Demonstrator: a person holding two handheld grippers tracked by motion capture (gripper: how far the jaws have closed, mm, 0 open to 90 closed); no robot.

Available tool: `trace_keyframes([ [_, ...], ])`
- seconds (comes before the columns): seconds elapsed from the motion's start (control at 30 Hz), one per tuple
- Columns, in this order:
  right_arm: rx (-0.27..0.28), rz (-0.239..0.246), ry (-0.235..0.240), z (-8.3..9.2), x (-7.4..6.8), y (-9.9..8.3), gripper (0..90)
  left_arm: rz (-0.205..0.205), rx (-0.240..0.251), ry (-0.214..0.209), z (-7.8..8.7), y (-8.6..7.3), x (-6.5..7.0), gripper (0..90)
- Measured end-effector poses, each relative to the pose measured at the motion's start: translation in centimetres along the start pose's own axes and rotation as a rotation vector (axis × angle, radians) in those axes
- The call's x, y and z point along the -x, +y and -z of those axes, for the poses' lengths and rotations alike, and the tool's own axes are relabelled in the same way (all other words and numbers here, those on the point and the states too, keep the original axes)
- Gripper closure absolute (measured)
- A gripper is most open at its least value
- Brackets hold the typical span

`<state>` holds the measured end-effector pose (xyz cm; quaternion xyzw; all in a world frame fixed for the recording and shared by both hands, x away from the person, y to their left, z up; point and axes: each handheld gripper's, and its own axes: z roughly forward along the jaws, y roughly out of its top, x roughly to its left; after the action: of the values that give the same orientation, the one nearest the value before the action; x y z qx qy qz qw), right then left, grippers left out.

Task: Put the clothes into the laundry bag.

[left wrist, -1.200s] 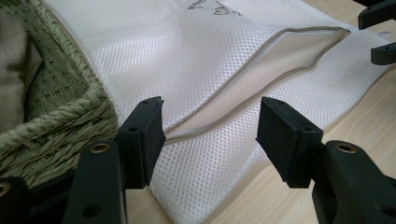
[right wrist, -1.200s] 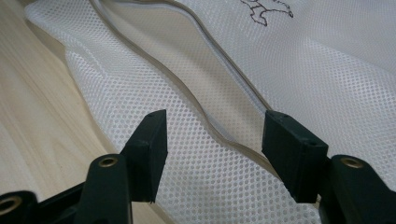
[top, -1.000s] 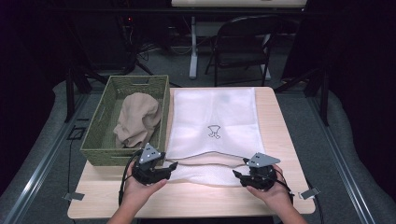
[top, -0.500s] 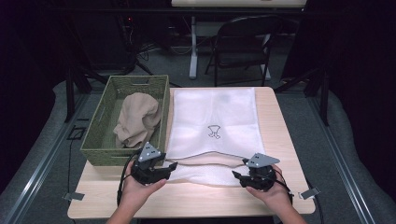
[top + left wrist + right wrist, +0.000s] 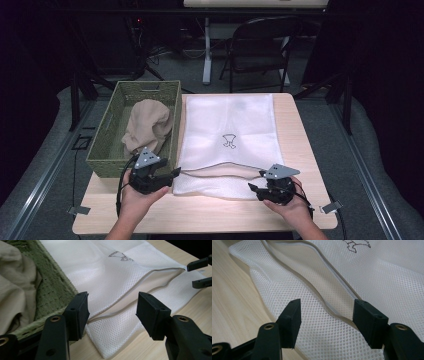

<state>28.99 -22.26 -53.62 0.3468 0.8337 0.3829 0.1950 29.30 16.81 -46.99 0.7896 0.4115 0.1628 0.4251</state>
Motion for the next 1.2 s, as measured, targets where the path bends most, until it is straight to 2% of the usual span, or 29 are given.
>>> trace_keyframes([
  [0.27,-0.004,0.004,-0.004,-0.1,0.0,0.0,39.3,0.053,0.016,0.024,0.9,-0.1,-1.3,43.9],
  [0.57,-0.001,0.004,-0.005,0.0,0.0,0.0,39.1,0.078,0.009,0.056,1.3,-0.3,-2.4,43.5],
  [0.7,-0.008,0.008,-0.009,-0.1,0.0,0.0,38.9,0.087,0.001,0.047,1.4,-0.4,-2.8,43.8],
  [0.87,-0.008,0.005,-0.007,-0.1,0.0,0.0,38.8,0.094,-0.003,0.075,1.6,-0.3,-3.4,43.8],
  [0.93,-0.008,0.004,-0.005,-0.1,-0.1,0.0,38.7,0.097,-0.002,0.101,1.6,0.0,-3.8,42.7],
  [0.97,-0.008,0.004,-0.005,-0.1,-0.1,0.0,38.7,0.097,-0.002,0.101,1.6,0.0,-3.8,41.7],
  [1.03,-0.009,0.008,-0.006,-0.2,-0.1,0.0,38.6,0.104,-0.004,0.13,1.3,0.3,-4.2,40.7],
  [1.2,-0.008,0.005,-0.01,-0.1,-0.2,0.0,38.3,0.124,-0.045,0.14,0.1,0.8,-5.5,38.2],
])
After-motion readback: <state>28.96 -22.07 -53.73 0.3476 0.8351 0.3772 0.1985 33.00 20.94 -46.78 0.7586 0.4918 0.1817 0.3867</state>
